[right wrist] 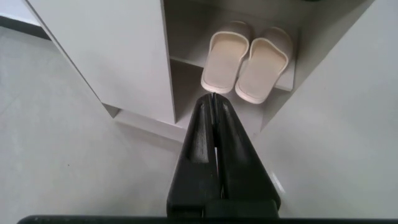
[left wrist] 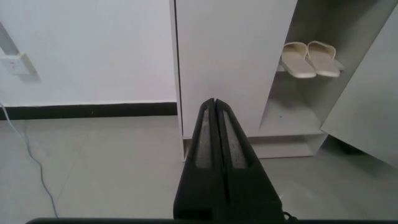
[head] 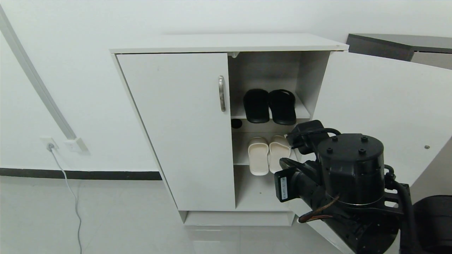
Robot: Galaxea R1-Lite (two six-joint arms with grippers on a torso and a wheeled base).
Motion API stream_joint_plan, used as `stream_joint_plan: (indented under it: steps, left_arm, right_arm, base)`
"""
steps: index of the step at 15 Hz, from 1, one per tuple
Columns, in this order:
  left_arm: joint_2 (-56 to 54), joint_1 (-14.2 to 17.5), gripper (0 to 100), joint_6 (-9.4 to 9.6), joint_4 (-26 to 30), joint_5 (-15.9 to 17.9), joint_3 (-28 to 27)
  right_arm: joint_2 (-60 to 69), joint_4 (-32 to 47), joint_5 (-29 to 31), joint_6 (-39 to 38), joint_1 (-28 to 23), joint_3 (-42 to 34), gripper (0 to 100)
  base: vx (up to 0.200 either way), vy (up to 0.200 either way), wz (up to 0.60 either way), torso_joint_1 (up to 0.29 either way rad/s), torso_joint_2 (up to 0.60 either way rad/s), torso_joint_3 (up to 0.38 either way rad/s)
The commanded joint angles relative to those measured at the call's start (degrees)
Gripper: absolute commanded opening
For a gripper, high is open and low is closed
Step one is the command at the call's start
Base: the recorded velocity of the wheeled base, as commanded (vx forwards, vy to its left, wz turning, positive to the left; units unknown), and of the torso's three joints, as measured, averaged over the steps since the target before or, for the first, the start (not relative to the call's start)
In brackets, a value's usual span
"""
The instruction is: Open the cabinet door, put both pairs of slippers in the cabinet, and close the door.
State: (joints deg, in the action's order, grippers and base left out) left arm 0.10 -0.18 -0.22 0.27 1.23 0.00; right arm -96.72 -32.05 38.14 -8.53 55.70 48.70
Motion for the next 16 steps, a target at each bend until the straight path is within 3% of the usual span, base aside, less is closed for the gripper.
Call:
stream_joint_plan:
  steps: [1,8,16]
  left_arm:
    - [0.08,-0.08,0,-0.04,0.0,0.0,0.0]
    - [0.08,0.01,0,-0.04,0.0,0.0,0.0]
    - [0.08,0.01,0,-0.04,0.0,0.0,0.0]
  right_arm:
    - [-0.22,-0.03,0.0,0.01,0.02,-0.01,0]
    - [-0.31,0.32,-0.18,0.8,0.02,-0.45,0]
    - [-0.31,0.32,-0.09,0.89,0.02,-0.36,0]
  base:
    - [0.0,0.0,0.0,0.0,0.0,0.0]
    - [0.0,0.0,0.0,0.0,0.0,0.0]
    - [0.0,0.0,0.0,0.057,-0.36,-0.312]
